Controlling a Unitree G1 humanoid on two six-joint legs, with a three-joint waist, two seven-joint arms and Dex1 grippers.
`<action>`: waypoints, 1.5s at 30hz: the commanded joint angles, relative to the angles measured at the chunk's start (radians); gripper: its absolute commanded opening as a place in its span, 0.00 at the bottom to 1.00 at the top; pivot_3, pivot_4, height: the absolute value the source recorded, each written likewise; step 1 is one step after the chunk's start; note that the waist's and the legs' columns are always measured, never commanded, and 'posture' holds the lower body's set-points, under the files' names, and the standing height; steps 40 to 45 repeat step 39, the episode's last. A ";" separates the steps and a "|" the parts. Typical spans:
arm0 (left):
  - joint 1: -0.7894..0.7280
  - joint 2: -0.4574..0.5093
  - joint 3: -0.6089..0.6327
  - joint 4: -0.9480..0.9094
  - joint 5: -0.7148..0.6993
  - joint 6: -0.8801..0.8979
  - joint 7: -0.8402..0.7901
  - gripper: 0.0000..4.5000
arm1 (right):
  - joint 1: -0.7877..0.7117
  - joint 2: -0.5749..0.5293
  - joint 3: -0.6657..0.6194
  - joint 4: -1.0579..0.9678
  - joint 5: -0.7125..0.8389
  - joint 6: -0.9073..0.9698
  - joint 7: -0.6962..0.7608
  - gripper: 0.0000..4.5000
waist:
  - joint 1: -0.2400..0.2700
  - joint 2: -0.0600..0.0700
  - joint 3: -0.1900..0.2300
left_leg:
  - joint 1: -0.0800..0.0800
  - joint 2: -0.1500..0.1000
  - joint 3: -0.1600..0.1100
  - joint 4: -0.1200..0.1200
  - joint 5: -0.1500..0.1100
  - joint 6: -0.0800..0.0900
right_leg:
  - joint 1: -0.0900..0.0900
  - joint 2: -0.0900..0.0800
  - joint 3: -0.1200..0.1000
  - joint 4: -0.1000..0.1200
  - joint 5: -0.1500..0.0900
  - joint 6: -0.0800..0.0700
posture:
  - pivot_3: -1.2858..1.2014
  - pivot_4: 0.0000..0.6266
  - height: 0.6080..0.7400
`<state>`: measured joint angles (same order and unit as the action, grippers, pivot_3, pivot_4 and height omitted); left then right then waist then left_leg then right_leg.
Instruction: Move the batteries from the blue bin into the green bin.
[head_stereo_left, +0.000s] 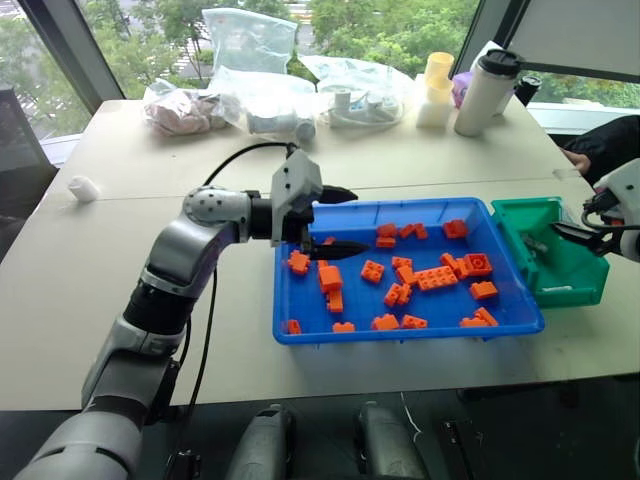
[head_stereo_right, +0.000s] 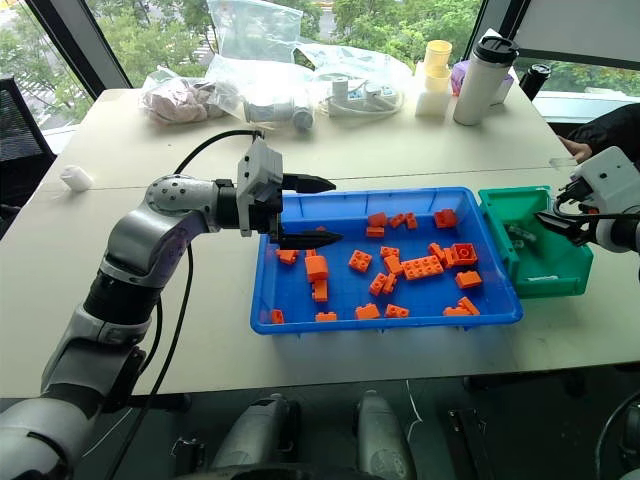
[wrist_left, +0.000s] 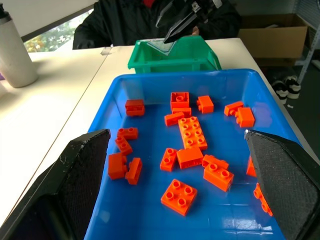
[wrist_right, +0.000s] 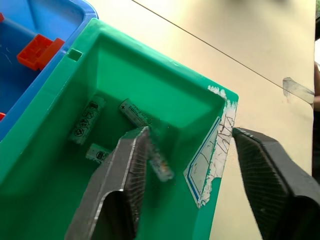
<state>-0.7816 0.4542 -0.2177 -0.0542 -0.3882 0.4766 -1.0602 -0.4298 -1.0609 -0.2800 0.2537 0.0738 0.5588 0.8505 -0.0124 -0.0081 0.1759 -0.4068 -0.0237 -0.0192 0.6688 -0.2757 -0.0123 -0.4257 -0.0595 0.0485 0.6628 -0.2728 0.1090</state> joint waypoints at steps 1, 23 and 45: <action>-0.001 0.021 0.039 -0.052 -0.019 0.011 0.001 1.00 | -0.038 -0.030 -0.005 0.007 -0.005 -0.029 -0.025 0.94 | -0.001 0.000 0.000 | 0.000 0.000 0.000 0.000 0.000 0.000 | 0.000 0.000 0.000 0.000 0.000 0.000 | 0.52 0.24 1.00; 0.439 0.432 0.481 -0.501 -0.339 0.471 0.113 1.00 | 0.399 -0.003 -0.406 -0.636 0.548 0.457 0.239 0.94 | 0.001 -0.001 0.000 | 0.007 0.001 -0.004 -0.001 -0.001 0.001 | 0.012 -0.001 -0.003 -0.005 0.000 0.000 | 0.52 0.24 1.00; 0.548 0.446 0.550 -0.492 -0.372 0.450 0.208 1.00 | 0.340 0.025 -0.236 -0.565 0.547 0.326 0.165 0.94 | 0.002 -0.001 0.000 | 0.016 0.002 -0.004 -0.004 -0.002 0.002 | 0.021 -0.001 -0.004 -0.011 0.000 0.000 | 0.52 0.24 1.00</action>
